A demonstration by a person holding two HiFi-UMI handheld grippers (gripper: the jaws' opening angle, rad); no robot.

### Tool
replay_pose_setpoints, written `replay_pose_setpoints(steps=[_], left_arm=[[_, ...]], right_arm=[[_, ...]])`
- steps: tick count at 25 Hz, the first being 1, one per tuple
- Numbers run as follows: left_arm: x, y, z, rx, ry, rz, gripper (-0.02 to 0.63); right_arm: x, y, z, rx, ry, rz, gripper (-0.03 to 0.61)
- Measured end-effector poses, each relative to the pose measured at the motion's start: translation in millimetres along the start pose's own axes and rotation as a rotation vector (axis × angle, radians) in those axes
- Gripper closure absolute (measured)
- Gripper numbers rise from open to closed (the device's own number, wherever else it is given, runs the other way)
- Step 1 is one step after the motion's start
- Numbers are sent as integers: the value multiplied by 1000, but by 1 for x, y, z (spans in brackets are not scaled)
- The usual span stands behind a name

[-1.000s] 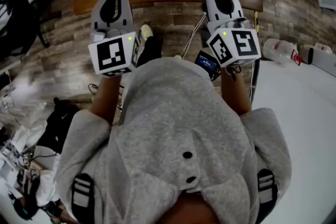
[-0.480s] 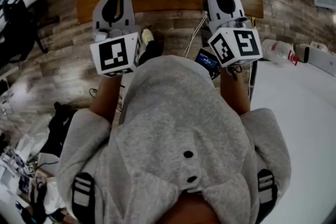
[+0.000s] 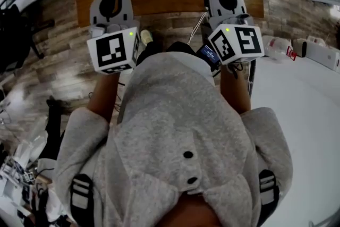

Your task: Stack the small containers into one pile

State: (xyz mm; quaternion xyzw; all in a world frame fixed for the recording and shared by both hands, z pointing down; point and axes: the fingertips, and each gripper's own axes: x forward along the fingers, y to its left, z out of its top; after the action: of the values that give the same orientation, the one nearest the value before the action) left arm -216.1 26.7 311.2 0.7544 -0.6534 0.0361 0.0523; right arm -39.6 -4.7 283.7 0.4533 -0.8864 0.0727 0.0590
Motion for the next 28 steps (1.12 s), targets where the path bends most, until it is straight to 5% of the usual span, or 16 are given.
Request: replay_pose_setpoints(steps=[6,17,28], left_arm=[[22,27,3,-16,-1,-18,603],[9,-36,20,29,-37,-14,603],[76,-67,31,54,-30,2,603]], right_arm=[[33,-6,8,12,-4,-25,569],[-19,-52,13,0,-61,-33,569],[14,-124,28,14,-87,-6,569]])
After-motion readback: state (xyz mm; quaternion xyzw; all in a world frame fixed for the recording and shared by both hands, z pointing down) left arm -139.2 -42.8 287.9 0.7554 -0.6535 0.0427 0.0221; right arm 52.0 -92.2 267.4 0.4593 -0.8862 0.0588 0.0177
